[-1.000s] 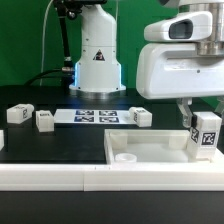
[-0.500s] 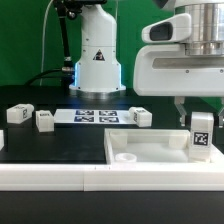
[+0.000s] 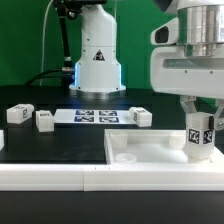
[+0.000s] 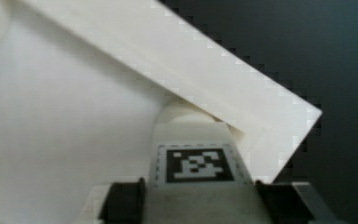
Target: Assemble one leg
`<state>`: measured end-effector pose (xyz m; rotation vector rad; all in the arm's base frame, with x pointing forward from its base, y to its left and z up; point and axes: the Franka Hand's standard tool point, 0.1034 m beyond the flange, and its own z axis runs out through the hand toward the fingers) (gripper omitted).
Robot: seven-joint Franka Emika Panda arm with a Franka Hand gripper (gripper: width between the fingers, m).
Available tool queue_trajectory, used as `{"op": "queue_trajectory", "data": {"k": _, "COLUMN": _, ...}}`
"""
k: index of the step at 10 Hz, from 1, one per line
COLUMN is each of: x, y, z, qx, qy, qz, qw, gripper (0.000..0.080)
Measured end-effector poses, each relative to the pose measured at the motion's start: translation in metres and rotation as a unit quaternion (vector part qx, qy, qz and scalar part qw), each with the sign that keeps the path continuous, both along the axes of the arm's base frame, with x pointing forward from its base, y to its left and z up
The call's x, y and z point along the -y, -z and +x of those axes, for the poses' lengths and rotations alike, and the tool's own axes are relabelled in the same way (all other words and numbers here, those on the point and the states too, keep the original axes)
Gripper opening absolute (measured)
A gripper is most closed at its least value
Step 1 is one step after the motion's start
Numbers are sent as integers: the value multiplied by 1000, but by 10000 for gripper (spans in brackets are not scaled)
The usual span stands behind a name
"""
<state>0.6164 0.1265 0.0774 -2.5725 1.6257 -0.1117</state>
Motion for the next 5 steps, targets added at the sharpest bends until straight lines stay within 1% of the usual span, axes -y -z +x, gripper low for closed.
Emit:
{"op": "queue_trajectory", "data": {"k": 2, "x": 3, "y": 0, "z": 1, "qx": -5, "qy": 45, "qz": 17, "qw": 999, "gripper": 292}}
{"op": "queue_trajectory", "data": {"k": 3, "x": 1, "y": 0, "z": 1, "qx": -6, "qy": 62, "qz": 21, "qw": 998, "gripper": 292}}
{"op": "queue_trajectory", "data": {"k": 4, "x": 1, "y": 0, "z": 1, "qx": -5, "qy": 49, "qz": 20, "qw": 999, "gripper": 386}}
{"op": "queue_trajectory", "data": {"k": 5, "x": 1, "y": 0, "z": 1, "qx": -4, "qy": 29, "qz": 18, "qw": 999, "gripper": 522}}
